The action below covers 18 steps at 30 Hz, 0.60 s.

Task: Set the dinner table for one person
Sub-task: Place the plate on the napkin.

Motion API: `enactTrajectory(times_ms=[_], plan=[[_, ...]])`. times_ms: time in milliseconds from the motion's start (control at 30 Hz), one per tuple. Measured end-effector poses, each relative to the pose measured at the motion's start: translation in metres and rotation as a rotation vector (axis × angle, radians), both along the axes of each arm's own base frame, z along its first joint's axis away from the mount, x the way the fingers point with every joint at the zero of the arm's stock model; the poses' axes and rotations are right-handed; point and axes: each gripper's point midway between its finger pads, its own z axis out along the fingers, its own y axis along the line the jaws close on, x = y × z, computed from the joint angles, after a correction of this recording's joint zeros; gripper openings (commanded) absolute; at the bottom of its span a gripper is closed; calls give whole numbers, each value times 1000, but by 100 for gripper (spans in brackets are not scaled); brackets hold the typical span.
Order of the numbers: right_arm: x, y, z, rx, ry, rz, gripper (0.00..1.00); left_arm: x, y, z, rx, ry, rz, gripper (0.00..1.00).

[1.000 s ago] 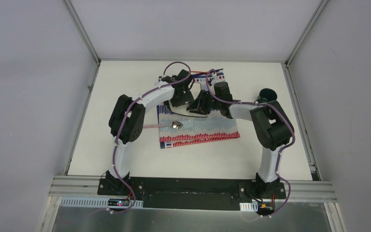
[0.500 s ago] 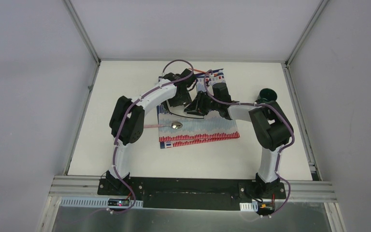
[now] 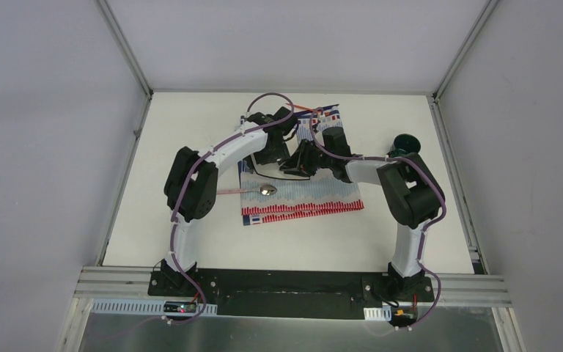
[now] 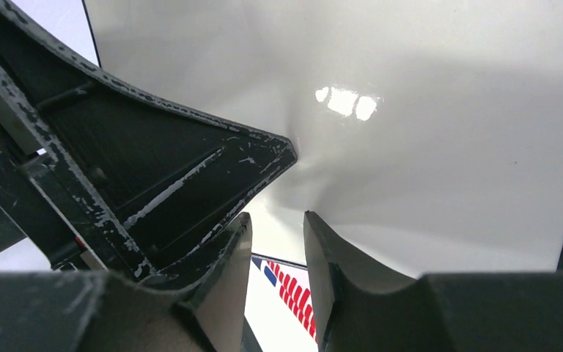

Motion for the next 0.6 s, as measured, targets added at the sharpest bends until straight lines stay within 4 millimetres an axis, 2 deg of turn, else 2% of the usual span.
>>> enactTrajectory(times_ms=[600], plan=[[-1, 0, -1, 10, -8, -1, 37, -4, 3, -3, 6, 7, -9, 96]])
